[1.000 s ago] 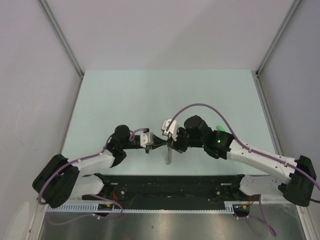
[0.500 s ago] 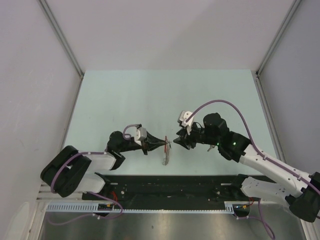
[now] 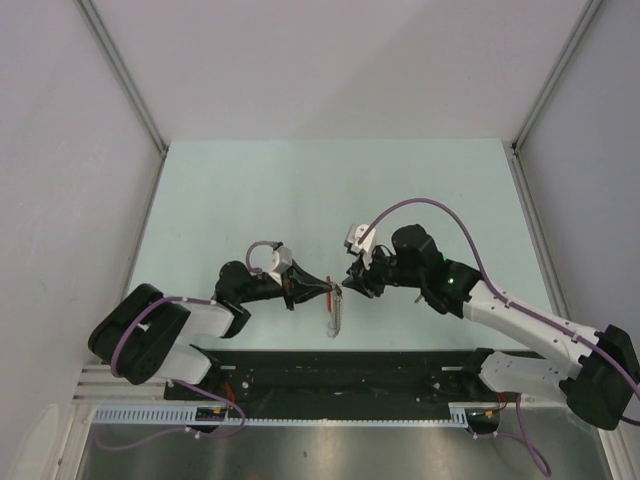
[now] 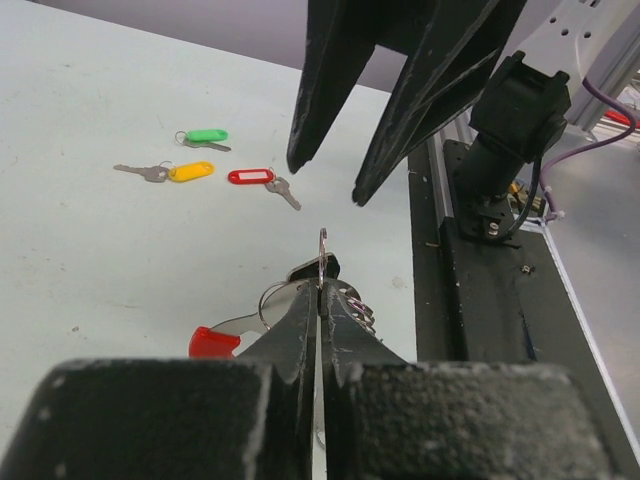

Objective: Put the keys on the keyring

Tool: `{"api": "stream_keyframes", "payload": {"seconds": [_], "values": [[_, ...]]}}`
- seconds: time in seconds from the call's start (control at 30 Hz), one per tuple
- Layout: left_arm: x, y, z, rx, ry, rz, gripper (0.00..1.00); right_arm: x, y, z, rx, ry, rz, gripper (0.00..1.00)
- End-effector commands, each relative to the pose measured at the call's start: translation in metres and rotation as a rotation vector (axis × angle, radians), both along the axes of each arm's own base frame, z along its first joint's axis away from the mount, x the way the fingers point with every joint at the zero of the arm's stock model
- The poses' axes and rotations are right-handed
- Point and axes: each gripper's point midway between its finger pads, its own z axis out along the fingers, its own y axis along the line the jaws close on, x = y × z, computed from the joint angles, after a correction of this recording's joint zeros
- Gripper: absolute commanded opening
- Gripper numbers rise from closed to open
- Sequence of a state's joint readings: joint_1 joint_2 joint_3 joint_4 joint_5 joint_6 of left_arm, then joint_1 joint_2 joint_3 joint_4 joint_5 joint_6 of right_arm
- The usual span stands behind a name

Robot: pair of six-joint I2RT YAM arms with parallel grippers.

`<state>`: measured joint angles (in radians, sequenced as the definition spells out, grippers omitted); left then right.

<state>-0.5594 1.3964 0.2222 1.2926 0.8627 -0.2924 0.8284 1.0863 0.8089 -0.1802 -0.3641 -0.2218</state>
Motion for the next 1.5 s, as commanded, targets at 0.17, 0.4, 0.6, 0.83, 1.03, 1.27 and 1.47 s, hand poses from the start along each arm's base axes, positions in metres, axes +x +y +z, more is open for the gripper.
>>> {"api": "stream_keyframes", "payload": {"seconds": [0.17, 0.4, 0.6, 0.83, 1.03, 1.27, 1.47], "values": [[-0.012, 0.006, 0.078, -0.225, -0.36, -0.02, 0.0, 0.009, 0.008, -0.006, 0.01, -0.023, 0.027, 0.35], [-0.012, 0.006, 0.077, -0.221, -0.362, -0.024, 0.0, 0.006, 0.011, -0.01, 0.011, -0.008, 0.064, 0.31], [-0.012, 0.006, 0.078, -0.221, -0.364, -0.023, 0.0, 0.003, 0.012, -0.013, 0.01, 0.003, 0.085, 0.29], [-0.014, 0.005, 0.078, -0.22, -0.367, -0.038, 0.0, 0.003, 0.014, -0.016, 0.007, 0.007, 0.092, 0.25], [-0.014, 0.005, 0.078, -0.219, -0.368, -0.04, 0.0, 0.002, 0.015, -0.014, 0.016, 0.006, 0.106, 0.11], [-0.013, 0.004, 0.076, -0.213, -0.356, -0.04, 0.0, -0.002, 0.017, -0.009, 0.025, -0.005, 0.116, 0.0], [-0.009, 0.003, 0.074, -0.194, -0.351, -0.027, 0.0, -0.004, 0.018, -0.006, 0.018, -0.024, 0.116, 0.0]]}}
